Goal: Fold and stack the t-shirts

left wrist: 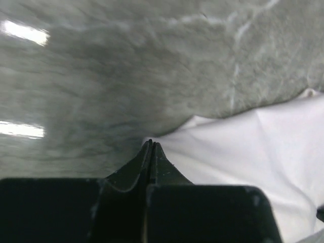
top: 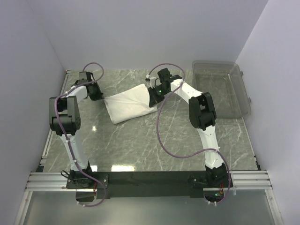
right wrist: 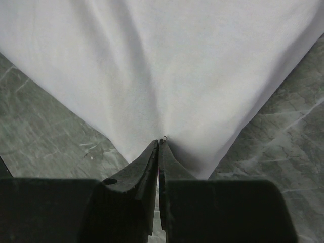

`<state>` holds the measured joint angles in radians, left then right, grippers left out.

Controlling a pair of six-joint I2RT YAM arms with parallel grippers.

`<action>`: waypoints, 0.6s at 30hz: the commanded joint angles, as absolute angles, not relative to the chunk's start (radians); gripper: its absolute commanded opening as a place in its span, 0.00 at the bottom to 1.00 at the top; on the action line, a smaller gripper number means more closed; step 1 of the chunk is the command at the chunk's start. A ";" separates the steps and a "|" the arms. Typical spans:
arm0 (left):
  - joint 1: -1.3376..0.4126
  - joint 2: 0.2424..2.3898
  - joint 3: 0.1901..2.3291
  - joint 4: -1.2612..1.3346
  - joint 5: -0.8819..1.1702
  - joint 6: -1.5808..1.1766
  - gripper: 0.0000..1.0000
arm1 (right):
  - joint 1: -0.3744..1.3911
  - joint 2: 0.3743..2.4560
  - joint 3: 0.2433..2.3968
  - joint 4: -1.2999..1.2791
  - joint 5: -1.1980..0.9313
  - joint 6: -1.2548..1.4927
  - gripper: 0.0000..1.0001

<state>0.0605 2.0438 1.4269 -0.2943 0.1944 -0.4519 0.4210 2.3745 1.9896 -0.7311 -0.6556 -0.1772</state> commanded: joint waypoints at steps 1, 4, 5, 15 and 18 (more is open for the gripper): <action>0.089 1.976 1.497 -0.304 0.152 -0.400 0.06 | 0.419 2.344 1.980 -0.767 -0.635 -0.201 0.10; 0.089 1.881 1.485 -0.296 0.221 -0.384 0.17 | 0.408 2.315 1.974 -0.764 -0.695 -0.229 0.11; 0.089 1.849 1.471 -0.282 0.274 -0.383 0.23 | 0.403 2.303 1.971 -0.756 -0.716 -0.226 0.11; -0.044 1.479 0.949 -0.073 0.577 -0.607 0.34 | 0.387 2.410 2.144 -0.560 -0.796 0.245 0.14; -0.093 1.457 0.833 0.036 0.583 -0.687 0.34 | 0.402 2.448 2.148 -0.444 -0.772 0.410 0.16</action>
